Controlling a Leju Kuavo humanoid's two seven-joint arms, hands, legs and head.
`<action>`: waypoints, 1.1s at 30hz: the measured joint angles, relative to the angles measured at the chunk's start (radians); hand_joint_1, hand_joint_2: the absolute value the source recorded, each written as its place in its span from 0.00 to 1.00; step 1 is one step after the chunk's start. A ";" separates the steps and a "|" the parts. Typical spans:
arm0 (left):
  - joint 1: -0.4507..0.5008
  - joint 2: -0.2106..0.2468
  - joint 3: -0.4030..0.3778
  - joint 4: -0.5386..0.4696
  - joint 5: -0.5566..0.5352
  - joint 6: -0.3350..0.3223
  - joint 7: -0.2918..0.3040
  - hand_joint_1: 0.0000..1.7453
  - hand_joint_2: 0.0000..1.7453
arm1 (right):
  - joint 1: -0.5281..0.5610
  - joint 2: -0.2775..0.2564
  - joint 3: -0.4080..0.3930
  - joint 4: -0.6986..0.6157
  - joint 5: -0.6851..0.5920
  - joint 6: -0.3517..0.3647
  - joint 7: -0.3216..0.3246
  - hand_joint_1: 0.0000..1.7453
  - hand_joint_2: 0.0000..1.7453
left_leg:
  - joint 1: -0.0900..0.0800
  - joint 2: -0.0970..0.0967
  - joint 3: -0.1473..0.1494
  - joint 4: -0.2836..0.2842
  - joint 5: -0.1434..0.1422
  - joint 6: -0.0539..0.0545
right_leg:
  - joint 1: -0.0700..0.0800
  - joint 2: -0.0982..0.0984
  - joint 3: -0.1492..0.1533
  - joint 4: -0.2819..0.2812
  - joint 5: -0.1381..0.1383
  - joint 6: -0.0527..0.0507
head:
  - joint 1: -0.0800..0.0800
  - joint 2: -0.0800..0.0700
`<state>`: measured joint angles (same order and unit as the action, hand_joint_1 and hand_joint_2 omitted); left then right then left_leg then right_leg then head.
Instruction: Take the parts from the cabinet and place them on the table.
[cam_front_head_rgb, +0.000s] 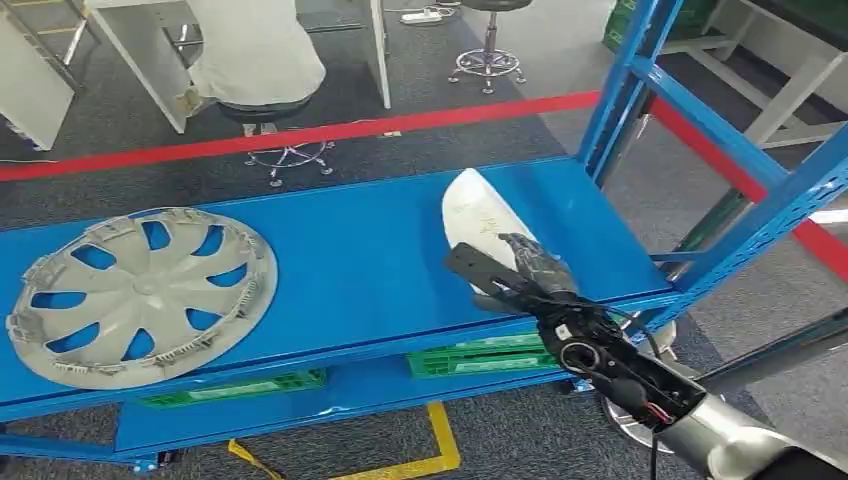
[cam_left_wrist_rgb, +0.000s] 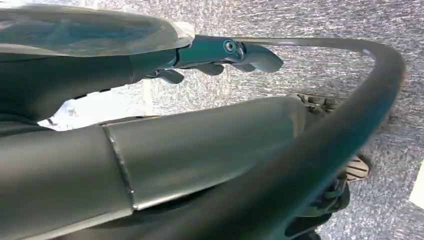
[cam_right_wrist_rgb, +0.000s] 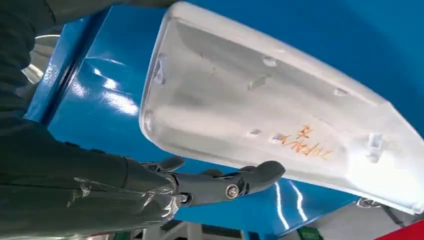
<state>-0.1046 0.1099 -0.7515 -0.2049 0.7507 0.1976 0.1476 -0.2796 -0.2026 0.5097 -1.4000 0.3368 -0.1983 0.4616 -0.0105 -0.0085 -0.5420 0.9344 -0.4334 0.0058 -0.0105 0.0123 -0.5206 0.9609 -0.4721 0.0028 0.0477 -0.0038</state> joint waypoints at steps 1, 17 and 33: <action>0.000 0.000 -0.002 0.000 0.000 0.000 0.000 0.00 0.00 | 0.000 -0.001 0.000 0.003 0.001 -0.002 0.003 0.00 1.00 | 0.000 0.000 0.000 0.000 0.000 0.000 | 0.000 0.000 0.000 0.000 0.000 0.000 | 0.000 0.000; -0.011 0.002 -0.042 0.000 -0.008 -0.008 0.006 0.00 0.00 | -0.040 -0.016 -0.006 0.106 -0.101 0.047 -0.135 0.00 1.00 | 0.000 0.000 0.000 0.000 0.000 0.000 | 0.000 0.000 0.000 0.000 0.000 0.000 | 0.000 0.000; -0.028 0.003 -0.049 0.000 -0.018 -0.016 0.006 0.00 0.00 | -0.072 -0.033 -0.013 0.192 -0.128 0.073 -0.162 0.00 1.00 | 0.000 0.000 0.000 0.000 0.000 0.000 | 0.000 0.000 0.000 0.000 0.000 0.000 | 0.000 0.000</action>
<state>-0.1329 0.1129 -0.8007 -0.2049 0.7328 0.1812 0.1534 -0.3513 -0.2358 0.4967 -1.2078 0.2087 -0.1251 0.2995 -0.0105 -0.0085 -0.5418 0.9345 -0.4334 0.0059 -0.0105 0.0124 -0.5203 0.9608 -0.4719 0.0027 0.0477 -0.0038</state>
